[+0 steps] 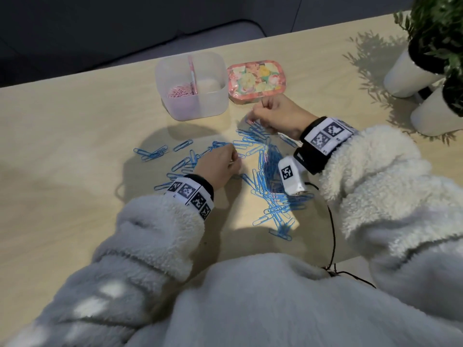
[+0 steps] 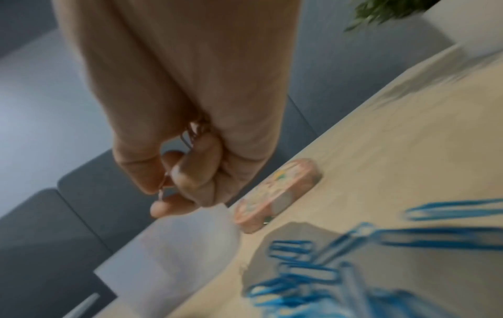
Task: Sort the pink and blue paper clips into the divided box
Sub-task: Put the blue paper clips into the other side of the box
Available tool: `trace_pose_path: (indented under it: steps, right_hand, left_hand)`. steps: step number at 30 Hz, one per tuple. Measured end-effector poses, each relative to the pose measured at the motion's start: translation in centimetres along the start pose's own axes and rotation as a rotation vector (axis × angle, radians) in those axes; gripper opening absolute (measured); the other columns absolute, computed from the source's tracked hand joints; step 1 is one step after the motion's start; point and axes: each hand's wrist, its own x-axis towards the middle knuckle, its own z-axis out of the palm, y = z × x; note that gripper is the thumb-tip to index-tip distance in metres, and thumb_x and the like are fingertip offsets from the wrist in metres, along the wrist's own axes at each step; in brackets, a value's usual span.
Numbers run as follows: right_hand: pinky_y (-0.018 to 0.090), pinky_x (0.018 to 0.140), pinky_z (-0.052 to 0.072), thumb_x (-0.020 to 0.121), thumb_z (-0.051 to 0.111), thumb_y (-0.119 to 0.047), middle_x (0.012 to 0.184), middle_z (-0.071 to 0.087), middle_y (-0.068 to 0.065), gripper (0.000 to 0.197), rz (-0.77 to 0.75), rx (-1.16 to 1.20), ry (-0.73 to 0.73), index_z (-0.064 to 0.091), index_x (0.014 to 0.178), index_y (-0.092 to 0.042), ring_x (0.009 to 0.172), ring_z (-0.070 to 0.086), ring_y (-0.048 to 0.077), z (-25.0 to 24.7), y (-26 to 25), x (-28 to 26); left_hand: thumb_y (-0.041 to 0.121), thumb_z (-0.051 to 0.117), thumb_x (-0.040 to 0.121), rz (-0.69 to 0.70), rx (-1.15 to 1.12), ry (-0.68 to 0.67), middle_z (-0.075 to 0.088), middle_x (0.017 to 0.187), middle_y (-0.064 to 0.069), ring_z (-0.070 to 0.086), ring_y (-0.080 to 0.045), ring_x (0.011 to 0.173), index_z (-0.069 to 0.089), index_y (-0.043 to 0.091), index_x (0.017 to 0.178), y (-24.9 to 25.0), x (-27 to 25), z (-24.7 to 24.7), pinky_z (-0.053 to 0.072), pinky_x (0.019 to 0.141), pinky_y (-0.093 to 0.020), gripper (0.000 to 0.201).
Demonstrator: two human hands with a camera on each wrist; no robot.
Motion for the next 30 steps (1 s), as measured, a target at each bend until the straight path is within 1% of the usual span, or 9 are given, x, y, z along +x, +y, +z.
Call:
trace_pose_path:
  steps: [4, 7, 14, 20, 23, 24, 25, 26, 30]
  right_hand:
    - [0.012, 0.032, 0.024, 0.085, 0.046, 0.007, 0.053, 0.051, 0.000, 0.022, -0.036, 0.226, -0.046, 0.051, 0.073, -0.010, 0.032, 0.032, 0.003, 3.1, -4.5, 2.8]
    - [0.013, 0.034, 0.019, 0.087, 0.038, 0.007, 0.062, 0.044, 0.004, 0.020, 0.010, 0.331, -0.101, 0.053, 0.088, -0.006, 0.036, 0.033, 0.004, 5.9, -7.5, 4.9]
    - [0.016, 0.035, 0.019, 0.088, 0.034, -0.002, 0.059, 0.038, 0.003, 0.022, 0.124, 0.541, 0.009, 0.053, 0.077, -0.006, 0.047, 0.032, 0.011, 10.3, -11.2, 8.8]
    - [0.023, 0.048, 0.025, 0.083, 0.032, -0.004, 0.061, 0.040, 0.006, 0.024, 0.115, 0.461, -0.014, 0.041, 0.062, -0.011, 0.048, 0.032, 0.015, 11.2, -11.7, 9.8]
    - [0.036, 0.080, 0.045, 0.084, 0.043, -0.003, 0.094, 0.060, 0.025, 0.019, 0.123, 0.303, -0.020, 0.059, 0.087, 0.008, 0.086, 0.056, 0.030, 10.4, -11.1, 9.6]
    - [0.041, 0.088, 0.047, 0.082, 0.046, -0.004, 0.127, 0.046, 0.037, 0.030, 0.118, 0.274, -0.019, 0.057, 0.100, 0.017, 0.120, 0.047, 0.042, 9.9, -11.0, 9.3]
    - [0.041, 0.082, 0.048, 0.077, 0.048, -0.009, 0.108, 0.057, 0.031, 0.040, 0.090, 0.262, -0.004, 0.054, 0.105, 0.020, 0.126, 0.022, 0.035, 9.1, -11.0, 8.6]
    - [0.032, 0.070, 0.045, 0.072, 0.049, -0.014, 0.092, 0.044, 0.012, 0.048, 0.053, 0.267, 0.017, 0.053, 0.104, 0.021, 0.100, 0.021, 0.014, 8.2, -11.0, 7.9]
    - [0.018, 0.062, 0.039, 0.088, 0.042, -0.001, 0.081, 0.056, 0.010, 0.026, -0.031, 0.343, 0.149, 0.061, 0.099, 0.013, 0.071, 0.050, 0.013, 4.2, -9.4, 4.2]
  left_hand:
    - [0.020, 0.047, 0.093, -0.105, -0.209, 0.190, 0.048, 0.069, -0.005, 0.046, -0.027, 0.069, 0.041, 0.013, 0.080, -2.8, -2.4, -2.6, 0.031, 0.065, -0.039, 0.016]
    - [0.021, 0.045, 0.095, -0.198, -0.272, 0.288, 0.041, 0.063, 0.002, 0.039, -0.018, 0.059, 0.042, 0.011, 0.082, -5.7, -3.5, -5.0, 0.028, 0.062, -0.031, 0.016]
    - [0.019, 0.044, 0.095, -0.288, -0.287, 0.418, 0.051, 0.086, -0.009, 0.046, -0.021, 0.081, 0.049, 0.001, 0.100, -8.9, -2.8, -9.5, 0.030, 0.070, -0.027, 0.019]
    - [0.015, 0.043, 0.094, -0.304, -0.366, 0.466, 0.046, 0.065, 0.003, 0.047, -0.022, 0.075, 0.053, 0.008, 0.100, -7.6, 1.2, -11.4, 0.034, 0.070, -0.029, 0.013]
    - [0.014, 0.041, 0.094, -0.286, -0.320, 0.463, 0.050, 0.076, -0.006, 0.045, -0.022, 0.077, 0.052, 0.004, 0.105, -6.2, 3.7, -12.3, 0.031, 0.067, -0.027, 0.018]
    - [0.014, 0.039, 0.094, -0.291, -0.294, 0.457, 0.052, 0.083, -0.011, 0.047, -0.025, 0.080, 0.051, 0.004, 0.107, -5.8, 4.7, -12.6, 0.034, 0.069, -0.029, 0.020]
    - [0.014, 0.038, 0.093, -0.297, -0.262, 0.449, 0.055, 0.089, -0.016, 0.052, -0.029, 0.085, 0.051, 0.005, 0.107, -5.5, 5.7, -12.9, 0.038, 0.074, -0.032, 0.021]
    - [0.013, 0.037, 0.092, -0.301, -0.217, 0.431, 0.059, 0.097, -0.020, 0.056, -0.033, 0.091, 0.051, 0.005, 0.108, -5.2, 6.6, -13.1, 0.042, 0.080, -0.035, 0.022]
    - [0.010, 0.038, 0.091, -0.287, 0.038, 0.309, 0.060, 0.115, -0.019, 0.057, -0.036, 0.103, 0.053, 0.008, 0.107, -4.5, 9.2, -12.9, 0.044, 0.086, -0.039, 0.022]
